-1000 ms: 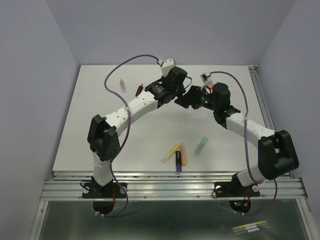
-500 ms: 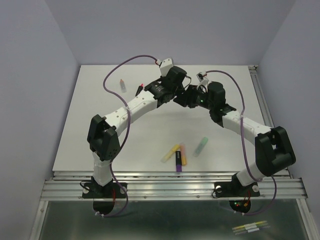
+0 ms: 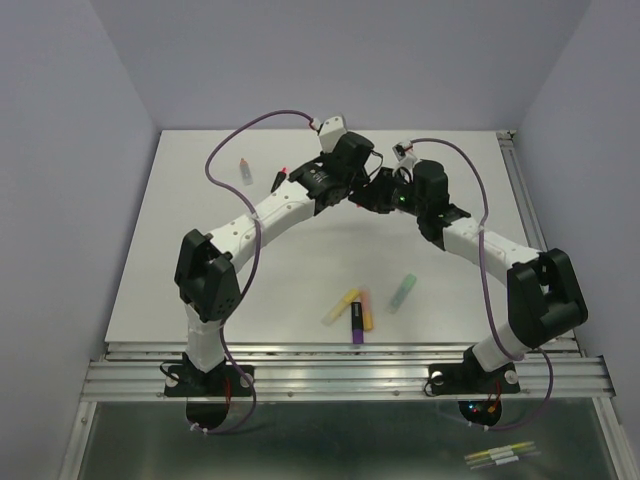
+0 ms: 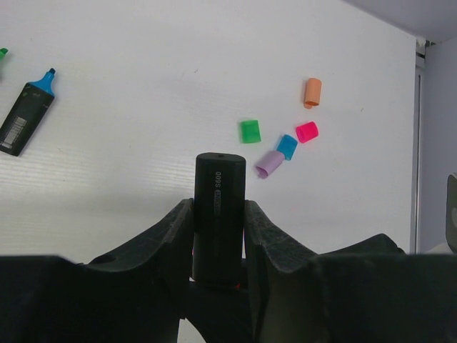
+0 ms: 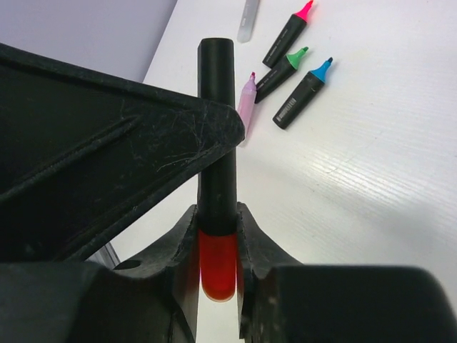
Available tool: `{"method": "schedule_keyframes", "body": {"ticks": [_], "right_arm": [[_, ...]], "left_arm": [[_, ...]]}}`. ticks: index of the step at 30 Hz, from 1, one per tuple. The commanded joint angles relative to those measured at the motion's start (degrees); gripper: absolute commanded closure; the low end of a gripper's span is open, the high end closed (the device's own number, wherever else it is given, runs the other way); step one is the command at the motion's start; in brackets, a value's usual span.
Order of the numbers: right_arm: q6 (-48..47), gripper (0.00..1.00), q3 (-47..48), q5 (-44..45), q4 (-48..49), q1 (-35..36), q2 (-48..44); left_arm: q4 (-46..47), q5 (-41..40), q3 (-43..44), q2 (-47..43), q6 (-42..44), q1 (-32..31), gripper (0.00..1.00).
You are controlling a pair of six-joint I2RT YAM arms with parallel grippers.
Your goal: Open the pen caps
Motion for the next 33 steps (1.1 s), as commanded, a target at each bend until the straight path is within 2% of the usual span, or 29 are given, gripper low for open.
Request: {"method": "schedule_keyframes", "body": {"ticks": [1, 6, 12, 16, 20, 26, 29, 32, 33], "right_arm": [[1.3, 0.99, 2.8, -5.3, 0.5, 1.1, -1.0], [5.9, 0.99, -0.4, -9.9, -1.4, 6.2, -5.0], [14.3, 0.99, -10.2, -11.0, 2.0, 9.3, -12.3], [14.5, 0.99, -12.1, -11.2, 1.3, 9.3, -15.8], [15.6, 0.99, -11.6, -12.0, 2.7, 9.3, -14.9], [14.2, 0.99, -10.5, -9.1, 2.4, 9.3, -13.1], [13.0, 0.99, -9.8, -7.3, 1.6, 9.3, -12.6], [12.2, 0.99, -8.5, -5.1, 0.6, 8.8, -11.6], [12.4, 0.99, -8.5, -4.8, 1.8, 8.2, -11.3]], "left_arm": [[7.0, -2.6, 2.1, 1.3, -1.3, 1.6, 1.0], [10.0, -9.3, 6.0, 6.1, -1.6, 6.8, 1.0], [5.6, -12.1, 18.7, 13.2, -1.7, 12.6, 1.0], [5.1, -14.1, 17.7, 12.6, -2.4, 14.8, 1.0], [6.2, -13.4, 13.8, 9.8, -1.9, 16.3, 1.0], [8.1, 0.0, 10.2, 6.0, 5.8, 17.9, 1.0], [11.4, 4.6, 3.8, 1.3, 8.7, 18.1, 1.0], [16.7, 12.7, -4.0, -4.1, 11.7, 18.2, 0.91], [19.1, 16.5, -6.1, -5.6, 12.6, 18.2, 0.78]]}}
